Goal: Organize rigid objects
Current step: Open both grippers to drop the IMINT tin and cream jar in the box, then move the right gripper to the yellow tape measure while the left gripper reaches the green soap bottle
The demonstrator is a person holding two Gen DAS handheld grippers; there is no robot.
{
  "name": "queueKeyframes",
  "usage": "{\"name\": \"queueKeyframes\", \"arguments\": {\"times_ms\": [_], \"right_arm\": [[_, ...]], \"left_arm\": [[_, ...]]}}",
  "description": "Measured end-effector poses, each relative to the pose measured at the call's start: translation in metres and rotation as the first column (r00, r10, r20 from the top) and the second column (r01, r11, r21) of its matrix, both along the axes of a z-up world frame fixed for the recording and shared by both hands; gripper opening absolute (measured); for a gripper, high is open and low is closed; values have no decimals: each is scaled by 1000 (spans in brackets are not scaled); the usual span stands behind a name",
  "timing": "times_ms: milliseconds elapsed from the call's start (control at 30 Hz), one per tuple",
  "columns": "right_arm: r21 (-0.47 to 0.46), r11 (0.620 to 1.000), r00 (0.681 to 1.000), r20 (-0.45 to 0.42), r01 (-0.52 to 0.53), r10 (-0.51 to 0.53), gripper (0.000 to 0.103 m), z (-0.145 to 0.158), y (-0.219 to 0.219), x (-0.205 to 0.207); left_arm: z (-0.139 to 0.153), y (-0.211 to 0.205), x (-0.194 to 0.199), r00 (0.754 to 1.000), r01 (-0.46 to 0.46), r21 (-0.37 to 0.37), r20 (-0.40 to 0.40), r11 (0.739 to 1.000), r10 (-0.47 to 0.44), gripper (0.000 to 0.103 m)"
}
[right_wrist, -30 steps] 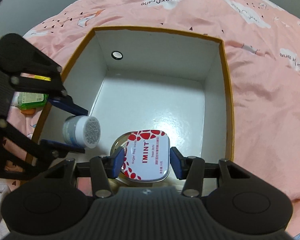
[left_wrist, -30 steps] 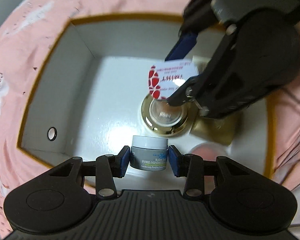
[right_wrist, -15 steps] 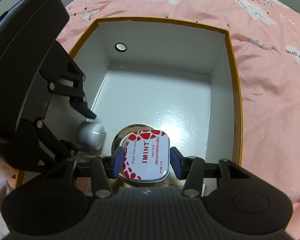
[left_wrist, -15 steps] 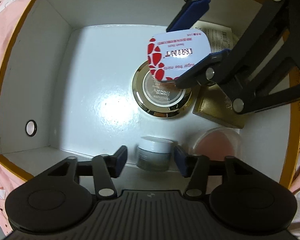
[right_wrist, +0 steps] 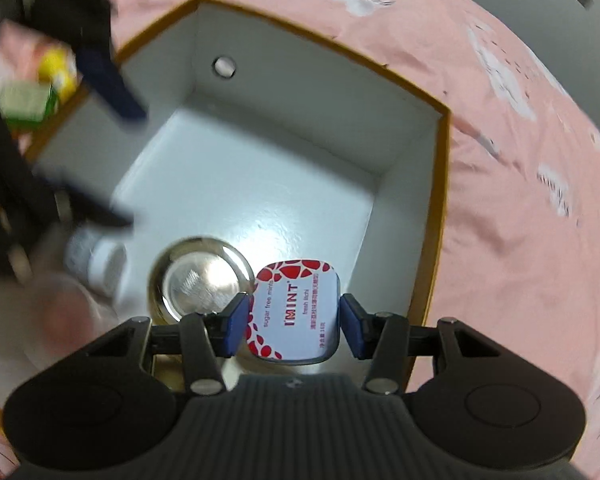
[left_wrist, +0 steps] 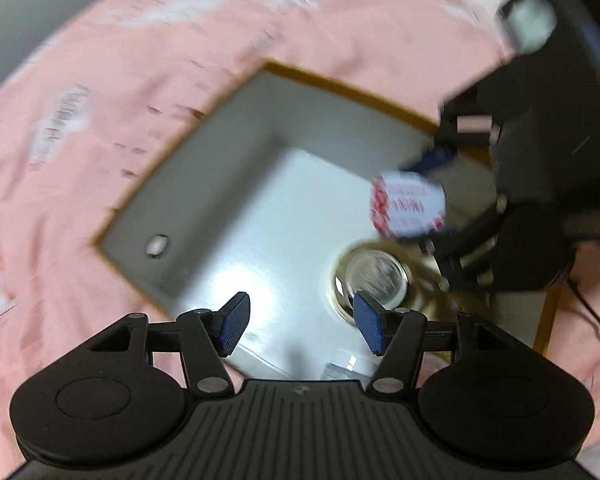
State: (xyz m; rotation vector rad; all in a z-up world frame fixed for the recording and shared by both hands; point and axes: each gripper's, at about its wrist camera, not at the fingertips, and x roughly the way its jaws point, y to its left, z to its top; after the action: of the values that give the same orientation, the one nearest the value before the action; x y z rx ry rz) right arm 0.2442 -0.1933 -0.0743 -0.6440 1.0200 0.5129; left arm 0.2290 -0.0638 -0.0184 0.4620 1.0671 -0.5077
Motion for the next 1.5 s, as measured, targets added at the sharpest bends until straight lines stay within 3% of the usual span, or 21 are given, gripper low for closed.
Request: {"name": "queueKeyframes", "arguments": {"times_ms": [100,233,367,667,833,1033,1133,1267,1367,1500], "right_arm": [[-84,991,995,-36,-100,97,49,-8,7,3],[-248,936,968,-49,-250,245,49,-20,17,2],[-278,906,948,-112,-319,299,49,-28,23,6],[-285,892,934,-180,-350,309,49,-41,27,20],[-314,881,934,-168,-353,315,58,-43,31,9],[-361,872,943,-112,-331,312,72,-29,36,-3],[-334,903,962,-42,-269,271,77,-10,35,-6],[-228,950,974,31,-213,225,77,19,38,-17],[-168,966,970,109,-196,216,77,39,45,-29],[-62,976,958,184,-211,219,78,72,53,-45]], "left_arm": [[17,9,-17,992,-91,-59,77,994,96,70],[37,18,-40,967,-203,-134,128,970,220,70],[41,30,-62,940,-283,-151,154,947,305,70],[30,58,-97,888,-418,-131,149,899,435,70],[16,68,-107,876,-458,-132,101,879,472,70],[10,76,-118,853,-496,-134,109,858,510,70],[9,82,-124,842,-510,-158,110,846,528,70],[8,87,-132,829,-520,-189,122,833,545,70],[8,86,-138,830,-501,-184,172,846,530,69],[12,91,-142,805,-512,-203,227,835,549,69]]}}
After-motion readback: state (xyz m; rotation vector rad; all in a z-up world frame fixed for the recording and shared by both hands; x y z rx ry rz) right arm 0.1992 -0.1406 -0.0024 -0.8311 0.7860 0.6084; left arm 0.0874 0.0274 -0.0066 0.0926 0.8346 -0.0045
